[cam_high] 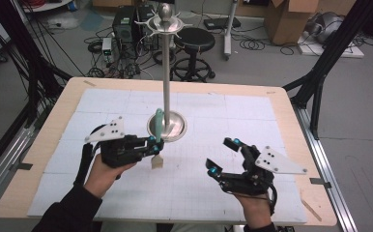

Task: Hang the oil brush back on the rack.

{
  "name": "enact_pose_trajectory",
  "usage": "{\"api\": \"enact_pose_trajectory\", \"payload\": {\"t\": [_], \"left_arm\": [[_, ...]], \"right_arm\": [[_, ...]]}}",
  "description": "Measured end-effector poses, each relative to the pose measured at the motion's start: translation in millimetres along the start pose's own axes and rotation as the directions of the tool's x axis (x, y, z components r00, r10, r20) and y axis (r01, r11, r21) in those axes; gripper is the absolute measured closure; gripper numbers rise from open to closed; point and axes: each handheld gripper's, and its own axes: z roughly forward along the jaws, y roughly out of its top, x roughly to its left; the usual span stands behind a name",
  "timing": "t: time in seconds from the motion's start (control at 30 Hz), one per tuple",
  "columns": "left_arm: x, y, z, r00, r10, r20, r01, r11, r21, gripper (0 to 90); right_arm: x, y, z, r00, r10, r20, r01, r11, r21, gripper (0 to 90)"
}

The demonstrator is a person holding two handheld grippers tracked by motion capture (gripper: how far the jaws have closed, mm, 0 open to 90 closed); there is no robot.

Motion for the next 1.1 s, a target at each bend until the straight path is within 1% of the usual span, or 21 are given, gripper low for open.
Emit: {"api": "enact_pose_trajectory", "payload": {"t": [0.03, 0.07, 0.1, 0.13, 0.17, 0.3, 0.33, 0.37, 0.4, 0.43, 0.5, 0.6, 0.67, 0.73, 0.77, 0.9, 0.97, 1.0, 1.1], "left_arm": [[2.4, 6.0, 2.6, 1.0000, 0.004, -0.005, -0.004, 1.0000, 0.000, 84.5], [5.2, 13.5, 5.8, 1.0000, 0.002, -0.008, -0.002, 1.0000, -0.009, 84.6], [7.0, 18.1, 7.7, 0.9999, 0.003, -0.010, -0.003, 0.9999, -0.013, 84.6], [9.2, 25.5, 10.5, 0.9999, 0.005, -0.015, -0.005, 0.9997, -0.022, 84.6], [10.1, 28.7, 11.5, 0.9998, 0.005, -0.017, -0.006, 0.9997, -0.024, 84.6], [17.1, 59.1, 21.3, 0.9995, 0.016, -0.028, -0.017, 0.9993, -0.033, 84.6], [19.8, 67.8, 24.7, 0.9992, 0.019, -0.036, -0.020, 0.9993, -0.030, 84.6], [20.6, 71.2, 26.0, 0.9990, 0.020, -0.041, -0.021, 0.9995, -0.024, 84.6], [22.8, 79.1, 30.1, 0.9978, 0.029, -0.059, -0.030, 0.9994, -0.015, 84.6], [24.8, 84.7, 33.2, 0.9974, 0.032, -0.065, -0.033, 0.9994, -0.008, 84.6], [28.2, 94.1, 40.0, 0.9961, 0.030, -0.083, -0.031, 0.9995, -0.003, 84.6], [33.3, 104.0, 48.8, 0.9940, 0.017, -0.108, -0.018, 0.9998, -0.004, 84.6], [36.4, 108.6, 53.3, 0.9923, 0.005, -0.124, -0.007, 0.9999, -0.015, 84.6], [39.3, 110.5, 55.8, 0.9914, -0.006, -0.131, 0.003, 0.9997, -0.024, 84.6], [41.2, 110.9, 56.6, 0.9899, -0.010, -0.142, 0.007, 0.9997, -0.024, 84.6], [47.6, 110.6, 58.3, 0.9864, -0.034, -0.161, 0.030, 0.9991, -0.030, 84.6], [49.1, 110.5, 58.7, 0.9854, -0.034, -0.167, 0.028, 0.9989, -0.036, 84.6], [49.9, 111.0, 59.1, 0.9846, -0.032, -0.172, 0.027, 0.9990, -0.036, 84.6], [52.9, 111.4, 60.5, 0.9823, -0.038, -0.184, 0.032, 0.9990, -0.031, 84.5]], "right_arm": [[-2.9, -1.7, -5.2, 0.9988, -0.016, 0.047, 0.015, 1.000, 0.019, 15.7], [-5.9, -3.7, -9.9, 0.9959, -0.031, 0.085, 0.028, 0.999, 0.038, 15.7], [-9.8, -6.5, -15.5, 0.9926, -0.036, 0.116, 0.031, 0.998, 0.050, 15.7], [-12.2, -8.3, -18.6, 0.9915, -0.036, 0.125, 0.029, 0.998, 0.058, 15.6], [-16.0, -11.3, -23.1, 0.9890, -0.034, 0.144, 0.025, 0.998, 0.065, 15.6], [-25.5, -20.1, -32.1, 0.9848, -0.031, 0.171, 0.018, 0.997, 0.076, 15.7], [-27.0, -22.3, -33.4, 0.9844, -0.025, 0.174, 0.012, 0.997, 0.074, 15.6], [-28.6, -24.9, -34.5, 0.9842, -0.020, 0.176, 0.008, 0.998, 0.069, 15.7], [-29.1, -25.9, -34.8, 0.9844, -0.018, 0.175, 0.006, 0.998, 0.068, 15.7], [-30.0, -28.0, -35.4, 0.9844, -0.014, 0.175, 0.003, 0.998, 0.063, 15.7], [-31.1, -31.2, -35.3, 0.9845, -0.010, 0.175, -0.001, 0.998, 0.063, 15.7], [-32.4, -33.6, -34.0, 0.9860, -0.015, 0.166, 0.003, 0.997, 0.072, 15.7], [-32.5, -33.6, -33.2, 0.9870, -0.018, 0.159, 0.006, 0.997, 0.076, 15.7], [-32.9, -33.1, -33.5, 0.9879, -0.018, 0.154, 0.008, 0.998, 0.069, 15.7], [-32.9, -32.8, -33.8, 0.9880, -0.016, 0.153, 0.006, 0.998, 0.066, 15.7], [-32.6, -31.8, -35.4, 0.9887, -0.015, 0.149, 0.006, 0.998, 0.055, 15.7], [-32.2, -31.1, -36.0, 0.9895, -0.012, 0.144, 0.005, 0.999, 0.050, 15.7], [-32.3, -30.6, -36.3, 0.9892, -0.018, 0.146, 0.011, 0.999, 0.048, 15.7], [-31.6, -30.2, -36.4, 0.9903, -0.008, 0.139, 0.002, 0.999, 0.040, 15.7]]}}
